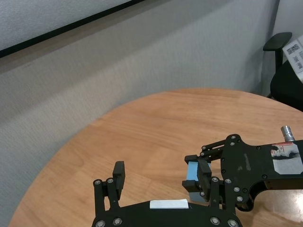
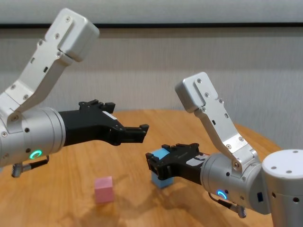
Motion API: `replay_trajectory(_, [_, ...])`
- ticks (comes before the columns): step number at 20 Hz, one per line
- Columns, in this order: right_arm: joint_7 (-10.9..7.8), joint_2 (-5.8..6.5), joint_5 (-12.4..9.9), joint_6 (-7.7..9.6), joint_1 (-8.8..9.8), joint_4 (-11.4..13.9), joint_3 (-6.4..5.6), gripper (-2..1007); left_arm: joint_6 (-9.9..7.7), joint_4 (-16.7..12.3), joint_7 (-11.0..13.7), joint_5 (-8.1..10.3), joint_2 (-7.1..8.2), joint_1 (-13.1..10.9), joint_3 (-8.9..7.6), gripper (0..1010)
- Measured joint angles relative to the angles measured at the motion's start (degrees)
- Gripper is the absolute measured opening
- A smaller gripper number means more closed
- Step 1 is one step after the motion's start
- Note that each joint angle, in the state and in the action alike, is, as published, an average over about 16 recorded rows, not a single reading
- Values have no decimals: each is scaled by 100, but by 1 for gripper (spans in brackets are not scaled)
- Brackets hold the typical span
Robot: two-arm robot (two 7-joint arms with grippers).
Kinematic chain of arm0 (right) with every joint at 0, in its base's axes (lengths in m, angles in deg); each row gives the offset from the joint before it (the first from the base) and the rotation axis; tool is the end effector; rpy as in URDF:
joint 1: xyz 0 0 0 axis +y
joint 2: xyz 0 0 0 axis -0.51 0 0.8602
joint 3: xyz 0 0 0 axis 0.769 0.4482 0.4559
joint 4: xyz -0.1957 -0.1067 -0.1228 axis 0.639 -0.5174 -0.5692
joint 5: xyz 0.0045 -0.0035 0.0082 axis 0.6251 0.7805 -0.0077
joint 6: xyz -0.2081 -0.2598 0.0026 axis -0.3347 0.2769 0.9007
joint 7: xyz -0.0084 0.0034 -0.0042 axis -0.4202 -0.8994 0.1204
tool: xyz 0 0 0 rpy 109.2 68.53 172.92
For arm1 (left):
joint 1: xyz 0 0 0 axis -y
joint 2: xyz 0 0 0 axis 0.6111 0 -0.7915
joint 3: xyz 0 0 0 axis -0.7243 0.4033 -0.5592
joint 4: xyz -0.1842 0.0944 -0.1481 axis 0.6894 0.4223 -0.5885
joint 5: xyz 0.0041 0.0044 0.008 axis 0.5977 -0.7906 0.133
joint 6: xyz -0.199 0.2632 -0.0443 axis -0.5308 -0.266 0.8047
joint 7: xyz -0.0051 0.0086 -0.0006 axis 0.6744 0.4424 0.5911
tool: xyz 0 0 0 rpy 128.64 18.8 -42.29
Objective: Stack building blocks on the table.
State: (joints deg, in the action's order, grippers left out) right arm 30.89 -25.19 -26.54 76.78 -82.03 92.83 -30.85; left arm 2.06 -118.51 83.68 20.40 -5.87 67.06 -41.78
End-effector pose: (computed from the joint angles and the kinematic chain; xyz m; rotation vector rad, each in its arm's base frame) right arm 0.4225 0.1087 -0.3051 -0.3318 -0.0258 -0.9498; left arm 0.3989 -0.0257 -0.2295 0.2908 -0.1930 0.9058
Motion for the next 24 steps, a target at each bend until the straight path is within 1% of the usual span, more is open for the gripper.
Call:
replay_trajectory(5, [21, 2, 15, 5, -5, 4, -3, 459, 0, 0, 0, 0, 0, 0, 0, 1002])
replay_trajectory(8, [34, 5, 22, 3, -6, 22, -12, 529, 0, 0, 0, 0, 0, 0, 0, 1002])
replay_trajectory(12, [50, 15, 14, 3, 5, 102, -46, 648, 0, 0, 0, 0, 0, 0, 0, 1002])
replay_trajectory(18, [72, 81, -50, 17, 52, 377, -160, 843, 0, 0, 0, 0, 0, 0, 0, 1002])
replay_trajectory(24, [142, 228, -123, 62, 146, 726, -340, 959, 0, 0, 0, 0, 0, 0, 0, 1002])
